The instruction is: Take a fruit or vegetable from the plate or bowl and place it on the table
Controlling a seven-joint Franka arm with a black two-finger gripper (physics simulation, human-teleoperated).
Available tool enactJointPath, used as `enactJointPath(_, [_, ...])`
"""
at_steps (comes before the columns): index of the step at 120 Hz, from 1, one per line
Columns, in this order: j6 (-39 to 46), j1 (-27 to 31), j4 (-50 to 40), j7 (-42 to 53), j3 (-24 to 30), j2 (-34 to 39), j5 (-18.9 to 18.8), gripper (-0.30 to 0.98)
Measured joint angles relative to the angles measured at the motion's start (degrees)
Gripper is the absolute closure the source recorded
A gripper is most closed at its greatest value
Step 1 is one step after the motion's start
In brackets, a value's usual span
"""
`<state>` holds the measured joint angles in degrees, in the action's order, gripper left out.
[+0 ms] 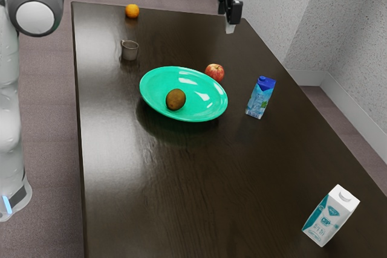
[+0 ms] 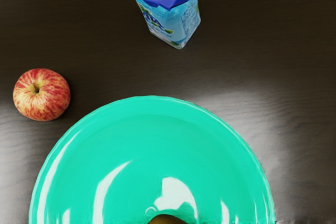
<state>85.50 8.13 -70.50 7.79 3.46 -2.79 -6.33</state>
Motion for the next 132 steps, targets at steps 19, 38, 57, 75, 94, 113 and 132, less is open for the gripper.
enactJointPath(19, [-0.8, -3.0, -1.8, 0.5, 0.1, -1.1, 0.3, 0.00])
enactJointPath(38, [-1.9, -1.3, -7.1, 0.5, -0.6, -4.7, 1.1, 0.00])
enactJointPath(57, [2.8, -0.7, -23.7, -2.7, -0.6, 0.2, 3.8, 0.00])
enactJointPath(75, [12.9, 2.1, -40.0, -8.6, -0.6, 9.1, 7.6, 0.00])
enactJointPath(94, [19.4, 5.2, -43.9, -13.8, -0.7, 10.5, 9.2, 0.00])
enactJointPath(113, [22.4, 5.7, -47.2, -20.5, -0.7, 13.0, 9.8, 0.00])
enactJointPath(132, [23.6, 6.6, -52.2, -27.5, -0.6, 18.7, 10.6, 0.00])
